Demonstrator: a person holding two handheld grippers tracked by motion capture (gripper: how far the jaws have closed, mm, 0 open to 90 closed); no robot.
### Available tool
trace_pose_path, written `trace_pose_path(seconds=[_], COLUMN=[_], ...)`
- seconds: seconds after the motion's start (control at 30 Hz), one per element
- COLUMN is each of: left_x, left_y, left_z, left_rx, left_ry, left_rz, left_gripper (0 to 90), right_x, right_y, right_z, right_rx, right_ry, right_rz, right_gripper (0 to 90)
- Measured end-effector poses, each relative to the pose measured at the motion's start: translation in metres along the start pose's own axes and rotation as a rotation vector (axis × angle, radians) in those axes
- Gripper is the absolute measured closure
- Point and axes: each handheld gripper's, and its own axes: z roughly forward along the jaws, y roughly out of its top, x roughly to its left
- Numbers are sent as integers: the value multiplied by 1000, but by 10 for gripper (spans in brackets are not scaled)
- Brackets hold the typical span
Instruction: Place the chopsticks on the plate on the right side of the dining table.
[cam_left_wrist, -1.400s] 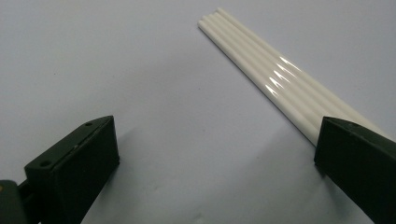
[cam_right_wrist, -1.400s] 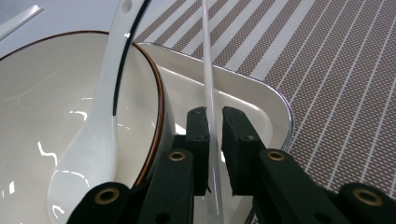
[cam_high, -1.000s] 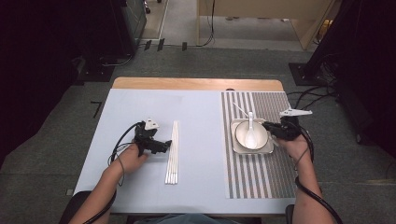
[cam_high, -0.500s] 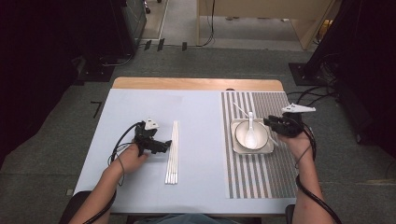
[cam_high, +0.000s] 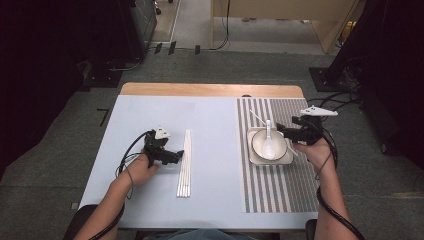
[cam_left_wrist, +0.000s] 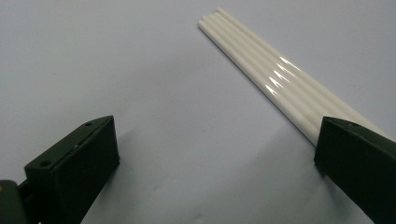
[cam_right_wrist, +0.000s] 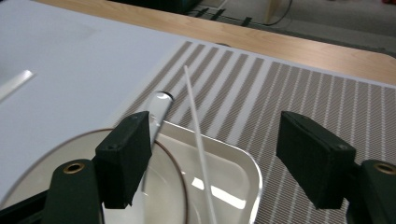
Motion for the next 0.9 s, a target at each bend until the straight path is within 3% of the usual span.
trace_pose_path(seconds=[0.23,0.3,0.47,0.6,0.67,0.73,0.9], left_x=[0,0,0,0,0,0,0], left_y=[0,0,0,0,0,0,0], left_z=[0,0,0,0,0,0,0], left_rx=[-1,0,-2,-3,-3,-3,-3], left_ry=[-1,0,0,0,0,0,0], left_rz=[-1,-1,-3,-4,-4,-3,-4], left_gripper=[0,0,0,0,0,0,0], right_x=[25,31,44,53,57,61,78], right_y=[10,12,14,16,20,21,19], right_z=[-3,-3,-1,1,2,5,15], right_rx=[-42,-30,-18,-32,18,26,48], right_ry=[34,43,49,86,89,95,104], right_rz=[-52,-57,-126,-83,-74,-54,-97], right_gripper=[303,341,341,344,351,341,323])
